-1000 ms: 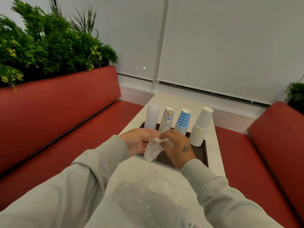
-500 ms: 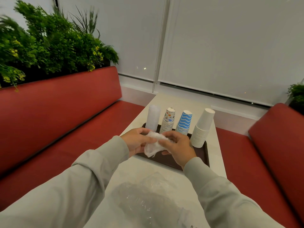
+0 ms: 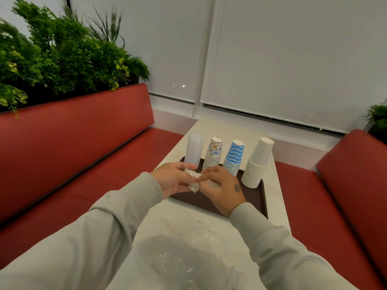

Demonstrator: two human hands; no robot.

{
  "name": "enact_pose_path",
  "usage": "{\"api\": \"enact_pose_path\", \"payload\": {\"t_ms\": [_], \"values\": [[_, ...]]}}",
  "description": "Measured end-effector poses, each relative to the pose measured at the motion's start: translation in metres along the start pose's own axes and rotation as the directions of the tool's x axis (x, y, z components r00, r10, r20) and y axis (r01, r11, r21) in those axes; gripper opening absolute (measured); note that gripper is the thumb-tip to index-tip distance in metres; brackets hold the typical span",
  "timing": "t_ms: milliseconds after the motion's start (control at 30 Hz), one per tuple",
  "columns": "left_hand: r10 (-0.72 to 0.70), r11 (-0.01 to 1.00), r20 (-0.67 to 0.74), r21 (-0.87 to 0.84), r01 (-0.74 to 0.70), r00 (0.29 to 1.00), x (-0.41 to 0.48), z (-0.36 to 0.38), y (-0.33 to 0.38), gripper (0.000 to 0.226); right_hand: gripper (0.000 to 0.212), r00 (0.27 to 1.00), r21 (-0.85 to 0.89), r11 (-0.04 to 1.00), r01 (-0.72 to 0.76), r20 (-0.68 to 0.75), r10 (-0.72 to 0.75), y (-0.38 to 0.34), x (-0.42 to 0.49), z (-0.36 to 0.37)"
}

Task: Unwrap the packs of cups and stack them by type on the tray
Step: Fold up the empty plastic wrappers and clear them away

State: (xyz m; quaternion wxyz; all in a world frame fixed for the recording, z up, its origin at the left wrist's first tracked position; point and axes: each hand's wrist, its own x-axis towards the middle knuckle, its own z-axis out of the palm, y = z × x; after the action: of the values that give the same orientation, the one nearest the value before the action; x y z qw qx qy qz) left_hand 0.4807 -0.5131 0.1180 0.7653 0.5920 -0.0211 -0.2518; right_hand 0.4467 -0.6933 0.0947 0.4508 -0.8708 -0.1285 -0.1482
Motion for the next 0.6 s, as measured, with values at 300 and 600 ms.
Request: {"api": "enact_pose_path", "payload": {"t_ms": [300,600], "values": [[0.077,0.986,-0.041,0.15,-0.07,0.996,0.007,0.005,0.001,0.053,0.026,0.942,0.348,0.875,-0.335,0.149,0.301,-0.003,0.011,-0.01],[0.073,0.976,-0.086,0.212,-0.053,0.994,0.004,0.009,-0.004,0.041,0.024,0.953,0.256,0.918,-0.303,0.113,0.282,-0.003,0.007,-0.011]]}}
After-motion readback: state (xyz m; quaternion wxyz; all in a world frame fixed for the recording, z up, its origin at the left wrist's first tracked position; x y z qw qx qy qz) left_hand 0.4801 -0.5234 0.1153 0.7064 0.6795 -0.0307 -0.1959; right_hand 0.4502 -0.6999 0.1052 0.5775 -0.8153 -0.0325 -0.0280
